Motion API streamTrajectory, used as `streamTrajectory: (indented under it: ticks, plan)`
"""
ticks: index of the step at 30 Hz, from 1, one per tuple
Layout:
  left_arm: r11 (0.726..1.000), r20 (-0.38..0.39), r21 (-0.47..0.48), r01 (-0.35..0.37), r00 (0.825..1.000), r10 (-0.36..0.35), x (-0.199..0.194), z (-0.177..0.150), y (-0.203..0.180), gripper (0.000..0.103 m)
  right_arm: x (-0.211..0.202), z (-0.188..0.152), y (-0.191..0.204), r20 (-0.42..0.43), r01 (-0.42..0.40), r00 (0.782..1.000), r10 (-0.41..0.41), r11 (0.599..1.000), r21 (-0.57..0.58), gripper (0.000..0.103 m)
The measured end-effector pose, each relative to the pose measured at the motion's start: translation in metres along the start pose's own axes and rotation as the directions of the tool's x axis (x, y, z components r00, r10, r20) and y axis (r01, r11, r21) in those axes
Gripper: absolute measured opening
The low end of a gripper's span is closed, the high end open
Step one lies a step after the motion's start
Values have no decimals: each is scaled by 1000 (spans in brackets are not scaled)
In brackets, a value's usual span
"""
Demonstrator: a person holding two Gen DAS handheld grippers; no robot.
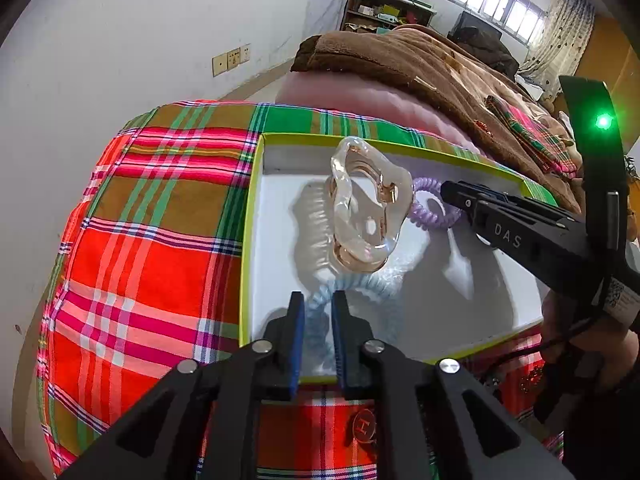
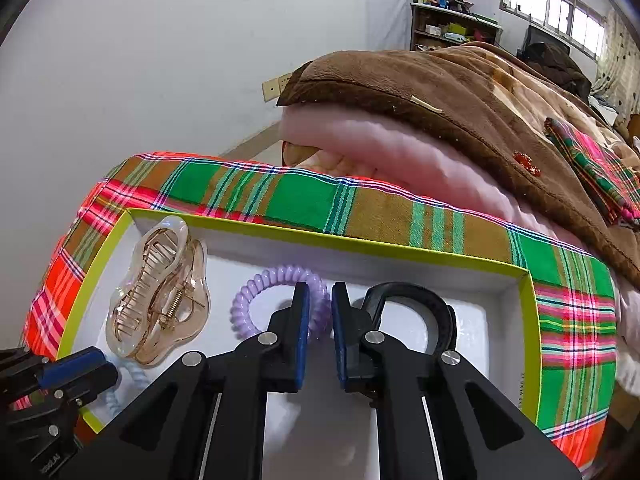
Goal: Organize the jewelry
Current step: 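Open right tool dropping lavender tie while left tool releases blue tie in box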
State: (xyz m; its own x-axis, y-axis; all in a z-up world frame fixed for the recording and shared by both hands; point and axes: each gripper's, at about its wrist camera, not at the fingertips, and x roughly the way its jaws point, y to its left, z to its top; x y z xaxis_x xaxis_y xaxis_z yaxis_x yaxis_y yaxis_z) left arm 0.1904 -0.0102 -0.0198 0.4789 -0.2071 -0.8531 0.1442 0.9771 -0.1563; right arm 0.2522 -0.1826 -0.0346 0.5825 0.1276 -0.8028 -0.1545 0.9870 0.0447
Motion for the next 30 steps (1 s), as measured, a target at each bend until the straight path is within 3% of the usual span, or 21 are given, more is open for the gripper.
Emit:
streamTrajectory:
  ticks: [14,25,30]
  plan:
    - [1000,1,1,2,1000,-2,-1,0,0,23,-2,0,-1,12,1,1000,-1,1000,7,16]
    - [1000,31,9,2,1000,-3,-15,-2,-4,41,-17,0,-2,44,-18,999,17,1000,25,25]
    - [1000,66,30,-4,998,2,-30,-5,-9,44,-34,-4,0,72,-37,997,35,999,31,30]
